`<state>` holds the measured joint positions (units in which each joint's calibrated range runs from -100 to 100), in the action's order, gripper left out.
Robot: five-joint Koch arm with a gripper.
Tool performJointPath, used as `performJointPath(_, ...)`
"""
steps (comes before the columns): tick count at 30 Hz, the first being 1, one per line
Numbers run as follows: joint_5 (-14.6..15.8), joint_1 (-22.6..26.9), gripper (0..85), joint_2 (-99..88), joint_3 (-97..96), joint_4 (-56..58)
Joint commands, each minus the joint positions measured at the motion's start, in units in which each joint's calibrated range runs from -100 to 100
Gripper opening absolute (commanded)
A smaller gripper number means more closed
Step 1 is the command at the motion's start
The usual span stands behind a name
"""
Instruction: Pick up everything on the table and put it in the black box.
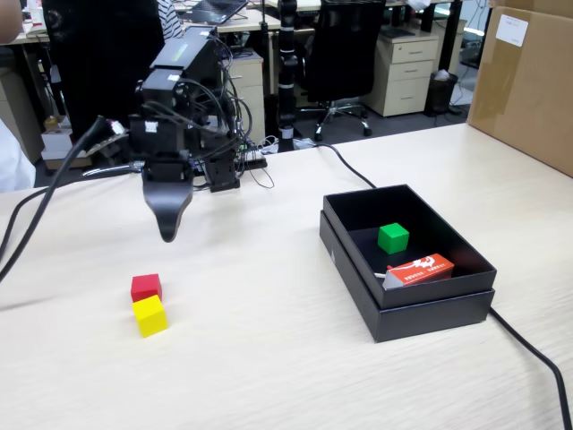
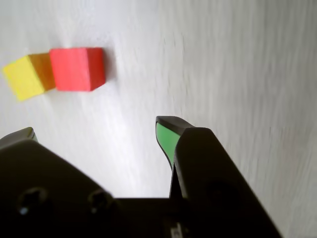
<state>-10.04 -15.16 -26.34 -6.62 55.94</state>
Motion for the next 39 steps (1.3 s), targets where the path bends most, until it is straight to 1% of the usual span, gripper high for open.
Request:
performJointPath(1,-0.59,-1.47,48.3,3.57,5.89,-1.3)
performJointPath(6,-1.42,-2.64,48.0,10.22,9.16,-1.3)
performJointPath(19,-1.51,-3.42,47.7,21.24,15.59,-1.3)
performJointPath(34,-1.66,-3.71,47.1,27.55,19.13,-1.3)
performJointPath(38,-1.66,-3.71,41.9,27.66,18.4,-1.3)
performJointPath(39,-1.66,-3.71,41.9,27.78,18.31,-1.3)
